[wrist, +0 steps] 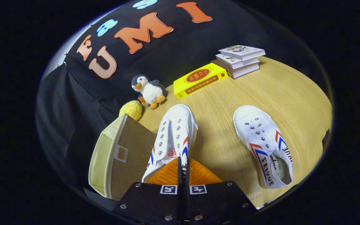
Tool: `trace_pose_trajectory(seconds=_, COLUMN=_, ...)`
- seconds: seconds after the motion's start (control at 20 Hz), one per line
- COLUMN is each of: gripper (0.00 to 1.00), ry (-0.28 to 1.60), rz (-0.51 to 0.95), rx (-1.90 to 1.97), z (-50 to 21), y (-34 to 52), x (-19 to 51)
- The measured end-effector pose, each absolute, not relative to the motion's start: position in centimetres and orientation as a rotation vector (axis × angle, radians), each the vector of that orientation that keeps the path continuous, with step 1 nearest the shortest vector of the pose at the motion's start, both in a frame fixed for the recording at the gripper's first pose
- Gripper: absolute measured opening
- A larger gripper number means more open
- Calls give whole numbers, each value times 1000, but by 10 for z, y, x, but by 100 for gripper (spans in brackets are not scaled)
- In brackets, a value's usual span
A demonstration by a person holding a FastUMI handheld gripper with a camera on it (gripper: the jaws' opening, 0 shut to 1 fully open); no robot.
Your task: Open the storage box then place both shoes into the box .Put the left shoe in first, then the right shoe, with the right side of both shoes facing outward in a uniform manner.
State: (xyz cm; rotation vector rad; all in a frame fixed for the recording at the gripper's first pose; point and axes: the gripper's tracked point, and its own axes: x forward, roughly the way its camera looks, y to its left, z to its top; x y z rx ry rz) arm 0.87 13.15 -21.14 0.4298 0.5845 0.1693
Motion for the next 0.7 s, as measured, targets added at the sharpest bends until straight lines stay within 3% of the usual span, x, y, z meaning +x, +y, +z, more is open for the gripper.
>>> trace_pose_trajectory(seconds=0.35, gripper=0, ry=448, rz=189, rx=424, z=-114, y=187, x=-3)
trace_pose_trajectory(seconds=0.7, gripper=0, ry=479, rz=319, rx=396, z=-112, y=304, x=-15)
